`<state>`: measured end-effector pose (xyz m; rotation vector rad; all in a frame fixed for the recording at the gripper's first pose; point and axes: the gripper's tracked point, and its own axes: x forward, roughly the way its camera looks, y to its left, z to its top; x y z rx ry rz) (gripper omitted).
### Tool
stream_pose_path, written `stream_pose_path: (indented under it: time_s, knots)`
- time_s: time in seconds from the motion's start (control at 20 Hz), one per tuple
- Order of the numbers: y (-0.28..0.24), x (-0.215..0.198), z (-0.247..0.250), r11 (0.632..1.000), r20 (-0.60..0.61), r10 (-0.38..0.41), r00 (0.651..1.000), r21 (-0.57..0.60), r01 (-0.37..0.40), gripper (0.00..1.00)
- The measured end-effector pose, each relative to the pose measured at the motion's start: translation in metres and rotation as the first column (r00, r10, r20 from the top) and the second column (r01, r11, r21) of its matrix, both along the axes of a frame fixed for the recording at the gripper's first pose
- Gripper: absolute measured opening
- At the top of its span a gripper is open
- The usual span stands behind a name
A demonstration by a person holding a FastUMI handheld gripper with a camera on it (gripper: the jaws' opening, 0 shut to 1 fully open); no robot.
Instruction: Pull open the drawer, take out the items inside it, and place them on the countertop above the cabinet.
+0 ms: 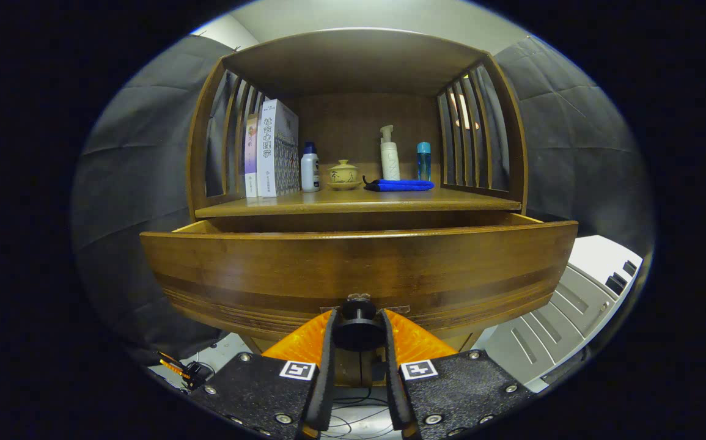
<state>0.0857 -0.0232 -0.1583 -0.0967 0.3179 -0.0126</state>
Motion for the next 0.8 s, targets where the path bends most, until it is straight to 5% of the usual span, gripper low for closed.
stream_pose_path:
  time_s: [0.8]
  knots:
    - [0.002, -0.045, -0.012, 1.000, 0.000, 0.018, 1.000, -0.005, -0.018, 0.37]
